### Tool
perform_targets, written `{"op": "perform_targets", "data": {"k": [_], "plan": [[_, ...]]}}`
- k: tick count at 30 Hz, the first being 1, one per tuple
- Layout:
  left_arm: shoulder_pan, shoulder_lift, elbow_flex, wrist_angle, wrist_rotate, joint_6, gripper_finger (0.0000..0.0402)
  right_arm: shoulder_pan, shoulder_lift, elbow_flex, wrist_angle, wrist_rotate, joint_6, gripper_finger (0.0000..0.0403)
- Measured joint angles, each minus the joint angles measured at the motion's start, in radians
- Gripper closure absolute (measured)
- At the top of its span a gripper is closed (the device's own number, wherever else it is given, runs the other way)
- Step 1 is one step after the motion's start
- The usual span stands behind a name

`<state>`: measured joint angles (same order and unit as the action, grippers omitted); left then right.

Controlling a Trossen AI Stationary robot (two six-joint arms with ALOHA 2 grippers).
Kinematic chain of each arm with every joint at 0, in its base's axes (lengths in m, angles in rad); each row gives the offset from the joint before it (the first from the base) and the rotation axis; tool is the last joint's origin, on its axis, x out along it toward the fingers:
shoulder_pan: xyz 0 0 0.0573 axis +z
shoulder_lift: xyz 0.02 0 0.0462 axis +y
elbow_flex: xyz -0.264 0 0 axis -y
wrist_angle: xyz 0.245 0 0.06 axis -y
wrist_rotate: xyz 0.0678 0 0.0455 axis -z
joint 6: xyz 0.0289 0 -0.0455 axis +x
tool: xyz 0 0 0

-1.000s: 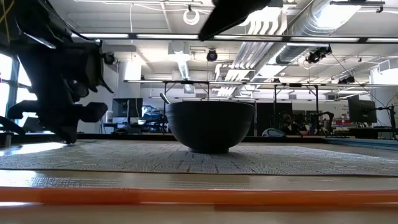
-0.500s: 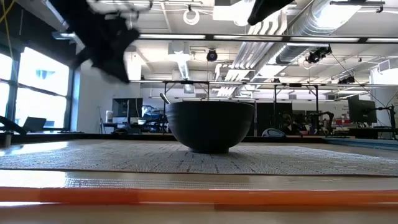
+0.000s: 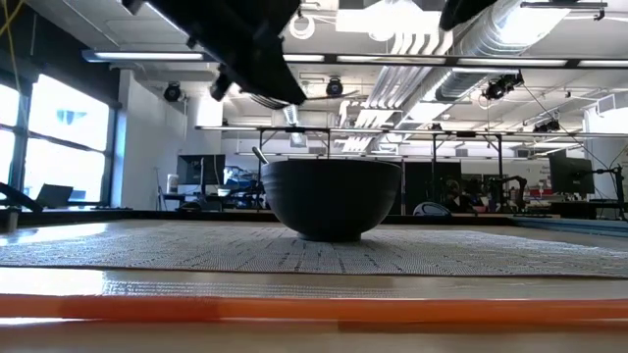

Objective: Pick & Place Utensil
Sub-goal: Put the blue fork into the black bowl on the gray mat

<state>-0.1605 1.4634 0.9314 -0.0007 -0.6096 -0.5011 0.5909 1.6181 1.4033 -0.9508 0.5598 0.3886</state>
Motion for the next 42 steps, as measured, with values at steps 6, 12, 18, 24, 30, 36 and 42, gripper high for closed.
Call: {"op": "perform_targets", "data": {"k": [6,12,18,24,30,36,42], "plan": [[-0.04,0.156,0.001,0.213,0.003,0.0,0.0399,0.034,-0.036,0.0,0.016,0.027,0.016,0.0274],[-0.073,0.25,0.001,0.297,-0.033,-0.002,0.0399,0.035,-0.036,0.0,0.032,0.032,0.015,0.0274],[-0.099,0.303,0.001,0.351,-0.033,-0.001,0.0399,0.033,-0.036,0.0,0.036,0.034,0.012,0.0274],[-0.095,0.346,0.001,0.355,-0.038,-0.027,0.0399,0.032,-0.036,0.0,0.043,0.034,0.014,0.0274],[-0.095,0.368,0.0,0.367,-0.036,-0.027,0.0399,0.032,-0.036,0.0,0.053,0.032,0.013,0.0274],[-0.095,0.368,0.0,0.363,-0.035,-0.027,0.0399,0.032,-0.036,0.0,0.055,0.032,0.014,0.0274],[-0.095,0.368,0.0,0.34,-0.059,-0.027,0.0399,0.032,-0.036,0.0,0.059,0.03,0.014,0.0274]]}}
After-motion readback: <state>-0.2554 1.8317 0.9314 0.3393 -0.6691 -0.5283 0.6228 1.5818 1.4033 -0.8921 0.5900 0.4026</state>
